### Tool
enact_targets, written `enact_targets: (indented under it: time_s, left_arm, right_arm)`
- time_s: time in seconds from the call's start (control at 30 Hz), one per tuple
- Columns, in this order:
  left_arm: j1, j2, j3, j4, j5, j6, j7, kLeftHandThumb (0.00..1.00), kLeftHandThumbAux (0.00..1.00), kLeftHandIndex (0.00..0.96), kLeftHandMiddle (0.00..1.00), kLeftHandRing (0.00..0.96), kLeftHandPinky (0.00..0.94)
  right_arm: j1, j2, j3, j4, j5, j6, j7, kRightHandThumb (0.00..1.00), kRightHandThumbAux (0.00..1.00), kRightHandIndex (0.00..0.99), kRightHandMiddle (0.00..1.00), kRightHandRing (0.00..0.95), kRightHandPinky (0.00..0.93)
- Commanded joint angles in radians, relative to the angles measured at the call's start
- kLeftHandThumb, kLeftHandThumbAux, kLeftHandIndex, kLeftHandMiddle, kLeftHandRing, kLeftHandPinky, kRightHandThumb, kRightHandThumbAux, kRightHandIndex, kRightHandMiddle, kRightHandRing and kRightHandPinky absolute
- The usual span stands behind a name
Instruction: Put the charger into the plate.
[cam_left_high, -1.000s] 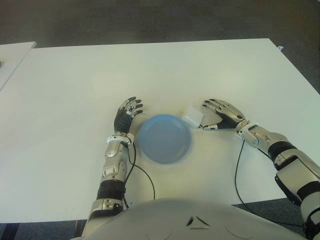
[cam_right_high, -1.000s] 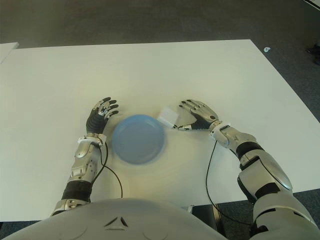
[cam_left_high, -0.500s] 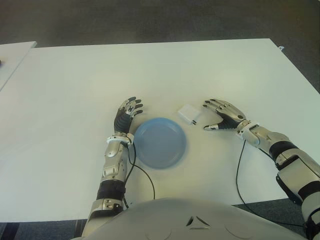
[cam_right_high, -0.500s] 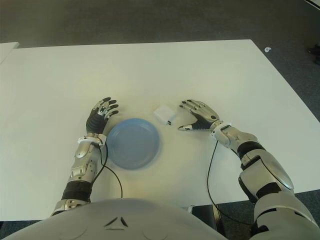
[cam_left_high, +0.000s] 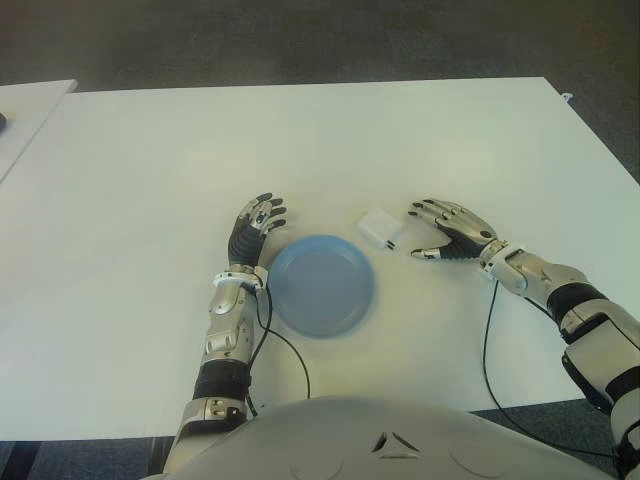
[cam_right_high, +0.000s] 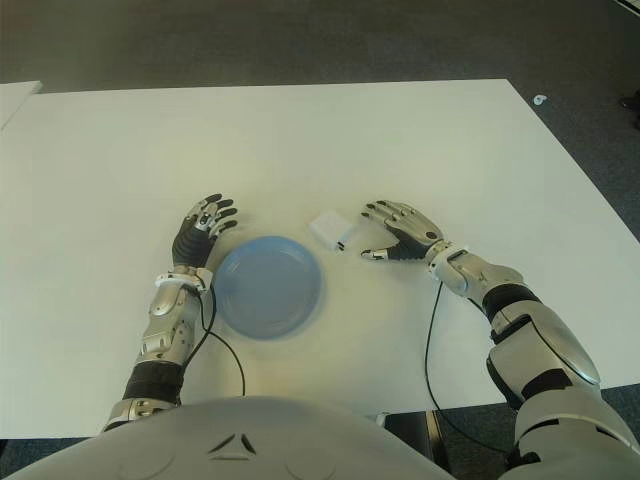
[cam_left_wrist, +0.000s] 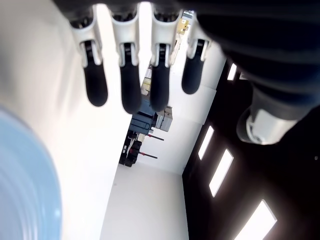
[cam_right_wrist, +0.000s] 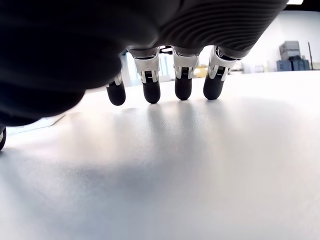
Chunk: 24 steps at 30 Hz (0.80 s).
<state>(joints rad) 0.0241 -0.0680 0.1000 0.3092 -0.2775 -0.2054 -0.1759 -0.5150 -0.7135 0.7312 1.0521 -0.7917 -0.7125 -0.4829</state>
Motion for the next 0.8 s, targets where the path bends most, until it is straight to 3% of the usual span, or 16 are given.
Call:
enact_targets:
  time_s: [0.03,0.43,0.7,0.8]
  left_arm:
    - [0.014,-0.018,-0.002,0.008,-0.003,0.000,-0.009,0.000,0.504,0.267,0.315,0.329,0.355]
    - [0.016,-0.018,-0.002,0.005,-0.002,0.010,-0.003,0.000,0.517,0.268,0.316,0.331,0.354]
    - [0.019,-0.016,-0.002,0.003,-0.010,0.012,-0.013,0.000,0.531,0.269,0.324,0.336,0.354]
    - [0.018,-0.014,-0.002,0.006,-0.011,0.018,-0.010,0.000,0.529,0.267,0.324,0.336,0.354]
  right_arm:
    - [0.072,-0.017,0.024,-0.008,-0.053,-0.001,0.058,0.258,0.243,0.000,0.000,0.009,0.092]
    - [0.099,-0.040,-0.013,-0.125,-0.038,0.001,0.062,0.248,0.247,0.000,0.000,0.015,0.124]
    - [0.142,-0.037,-0.089,-0.257,0.005,0.028,0.106,0.246,0.241,0.000,0.000,0.034,0.180]
    - [0.173,-0.020,-0.148,-0.369,0.052,0.061,0.135,0.267,0.239,0.000,0.000,0.051,0.213]
